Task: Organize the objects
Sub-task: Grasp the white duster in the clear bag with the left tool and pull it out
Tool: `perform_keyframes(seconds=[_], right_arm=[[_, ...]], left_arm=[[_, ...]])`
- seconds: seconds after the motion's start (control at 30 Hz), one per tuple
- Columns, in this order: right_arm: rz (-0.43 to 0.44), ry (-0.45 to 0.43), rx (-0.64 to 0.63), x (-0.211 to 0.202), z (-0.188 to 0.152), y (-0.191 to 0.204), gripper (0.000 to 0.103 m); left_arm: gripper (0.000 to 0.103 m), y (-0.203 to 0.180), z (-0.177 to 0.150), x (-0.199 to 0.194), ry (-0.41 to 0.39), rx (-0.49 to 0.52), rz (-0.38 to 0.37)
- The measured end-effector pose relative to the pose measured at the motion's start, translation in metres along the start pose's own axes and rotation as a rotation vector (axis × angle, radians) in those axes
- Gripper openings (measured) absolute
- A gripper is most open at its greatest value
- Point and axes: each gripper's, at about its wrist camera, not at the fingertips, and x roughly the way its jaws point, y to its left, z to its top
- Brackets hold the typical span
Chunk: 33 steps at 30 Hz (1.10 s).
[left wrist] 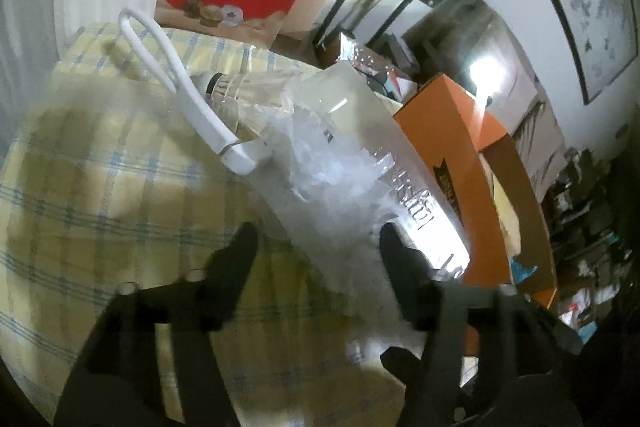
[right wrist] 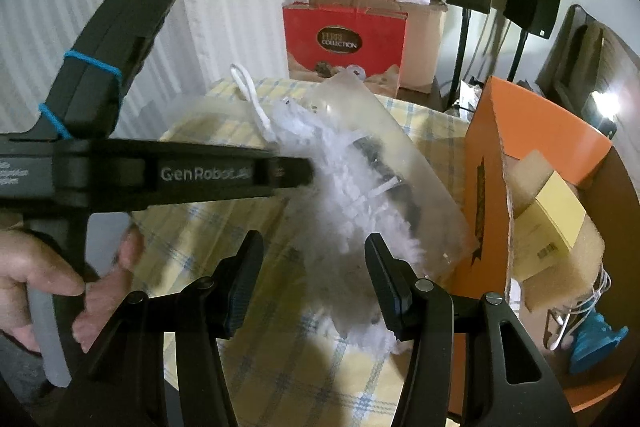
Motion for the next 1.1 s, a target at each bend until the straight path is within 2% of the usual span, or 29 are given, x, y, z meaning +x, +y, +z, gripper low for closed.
perform_keyframes(seconds=[0.1, 0.13, 0.17, 0.2, 0.33, 0.47, 0.93, 1.0, 1.07, 1.1], right_arm=[[-0.001, 0.007, 0.007, 0.0, -0.002, -0.004, 0.054], [0.002, 0.008, 0.013, 0.0, -0.003, -0.006, 0.054], [0.004, 0.009, 0.017, 0.0, -0.003, -0.007, 0.054], [0.005, 0.01, 0.021, 0.0, -0.003, -0.009, 0.054], [0.005, 0.009, 0.026, -0.002, -0.004, -0.011, 0.054], [0.007, 0.008, 0.021, -0.002, -0.003, -0.01, 0.054], [0.087, 0.019, 0.01, 0.009, 0.004, 0.005, 0.055], [0.1, 0.022, 0.001, 0.009, 0.005, 0.009, 0.037], [0.11, 0.025, -0.002, 0.009, 0.005, 0.014, 0.029], [0.112, 0.019, -0.001, 0.008, 0.004, 0.014, 0.021]], left_arm=[[0.06, -0.004, 0.001, 0.006, 0.006, 0.001, 0.002], [0.053, -0.005, 0.001, 0.009, 0.008, 0.009, 0.008], [0.031, -0.007, 0.001, 0.012, 0.015, 0.018, 0.014], [0.02, -0.008, 0.002, 0.017, 0.031, 0.023, 0.016], [0.003, -0.014, -0.001, 0.013, 0.019, 0.046, 0.012], [0.003, -0.02, 0.0, -0.002, -0.006, 0.075, 0.029], [0.001, -0.03, 0.001, -0.059, -0.074, 0.103, 0.001], [0.001, -0.034, 0.001, -0.063, -0.082, 0.109, -0.006], [0.0, -0.038, 0.001, -0.067, -0.088, 0.118, -0.015], [0.0, -0.041, 0.001, -0.069, -0.09, 0.12, -0.025]])
